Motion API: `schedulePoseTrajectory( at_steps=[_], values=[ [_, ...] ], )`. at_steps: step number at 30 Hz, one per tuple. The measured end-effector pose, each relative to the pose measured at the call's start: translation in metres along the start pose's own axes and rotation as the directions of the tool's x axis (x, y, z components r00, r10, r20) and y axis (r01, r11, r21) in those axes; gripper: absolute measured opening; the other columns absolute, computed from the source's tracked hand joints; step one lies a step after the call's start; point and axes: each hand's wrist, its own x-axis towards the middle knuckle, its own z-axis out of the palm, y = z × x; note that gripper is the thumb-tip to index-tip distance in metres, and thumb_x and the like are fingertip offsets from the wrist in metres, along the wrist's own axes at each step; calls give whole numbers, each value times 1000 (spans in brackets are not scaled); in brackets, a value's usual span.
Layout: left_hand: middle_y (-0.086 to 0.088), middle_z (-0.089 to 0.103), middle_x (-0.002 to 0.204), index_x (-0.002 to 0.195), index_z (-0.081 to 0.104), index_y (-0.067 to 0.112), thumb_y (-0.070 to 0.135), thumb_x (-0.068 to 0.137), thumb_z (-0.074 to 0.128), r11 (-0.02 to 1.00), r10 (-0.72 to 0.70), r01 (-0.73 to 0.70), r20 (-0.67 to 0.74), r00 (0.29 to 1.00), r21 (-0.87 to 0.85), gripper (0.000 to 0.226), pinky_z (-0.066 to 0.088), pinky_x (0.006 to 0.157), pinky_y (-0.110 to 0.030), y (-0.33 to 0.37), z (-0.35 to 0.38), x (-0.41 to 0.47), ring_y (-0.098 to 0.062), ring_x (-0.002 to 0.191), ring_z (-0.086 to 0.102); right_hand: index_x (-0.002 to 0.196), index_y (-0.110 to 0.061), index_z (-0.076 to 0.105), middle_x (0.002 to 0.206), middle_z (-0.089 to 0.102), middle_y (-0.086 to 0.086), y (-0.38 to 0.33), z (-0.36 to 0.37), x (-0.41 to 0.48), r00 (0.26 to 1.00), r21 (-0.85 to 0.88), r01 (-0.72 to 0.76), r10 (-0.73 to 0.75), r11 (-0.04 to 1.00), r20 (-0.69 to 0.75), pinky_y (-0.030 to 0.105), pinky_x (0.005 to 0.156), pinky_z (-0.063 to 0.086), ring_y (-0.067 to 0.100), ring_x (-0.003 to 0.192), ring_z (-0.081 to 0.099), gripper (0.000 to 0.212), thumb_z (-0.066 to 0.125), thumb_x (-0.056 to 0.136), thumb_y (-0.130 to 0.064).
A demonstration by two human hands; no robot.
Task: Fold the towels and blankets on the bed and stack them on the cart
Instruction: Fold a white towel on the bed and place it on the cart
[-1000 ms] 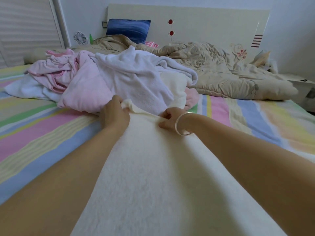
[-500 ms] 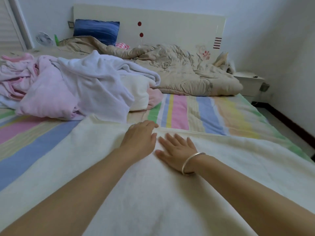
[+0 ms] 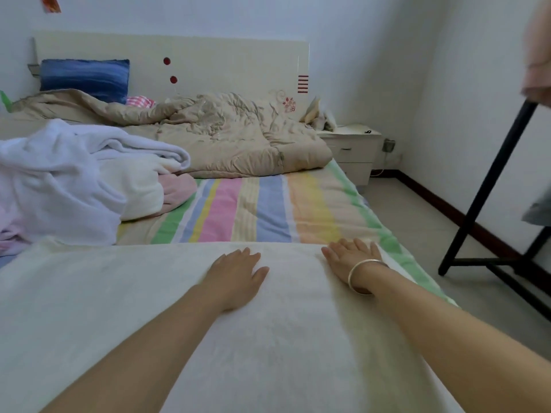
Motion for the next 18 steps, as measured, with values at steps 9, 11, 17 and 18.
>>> schedulePoseTrajectory(
  at_steps=[9, 11, 17, 18],
  values=[
    [-2, 37, 153, 147, 37, 20, 37, 103, 35, 998, -37, 30, -124, 992, -56, 47, 28, 112, -33, 11, -1, 34, -22, 139, 35, 129, -34, 52, 133, 47, 0, 41, -23, 27, 991, 11, 32, -30, 999, -131, 39, 105, 37, 24, 129, 37, 37, 46, 94, -23],
    [-2, 50, 140, 140, 45, 21, 34, 101, 40, 999, -27, 22, -192, 981, -26, 41, 36, 104, -35, 13, 0, 41, -24, 126, 47, 118, -35, 54, 125, 50, -1, 43, -29, 30, 981, -17, 57, -59, 998, -184, 36, 98, 40, 22, 123, 39, 28, 52, 91, -26],
    [-1, 56, 107, 106, 57, 20, 19, 98, 48, 986, -109, 153, -427, 898, 71, 12, 38, 80, -31, 9, -2, 58, -22, 100, 51, 100, -26, 55, 110, 58, 0, 54, -34, 35, 983, 210, 16, 23, 978, -182, 28, 81, 45, 20, 101, 54, 28, 69, 79, -39],
    [-1, 55, 106, 103, 57, 20, 19, 98, 49, 982, -127, 176, -441, 889, 71, 10, 38, 79, -31, 7, -1, 61, -22, 99, 51, 105, -25, 55, 114, 57, 1, 58, -33, 36, 987, 274, -8, 51, 962, -150, 28, 83, 44, 21, 102, 54, 35, 71, 78, -42]
  ],
)
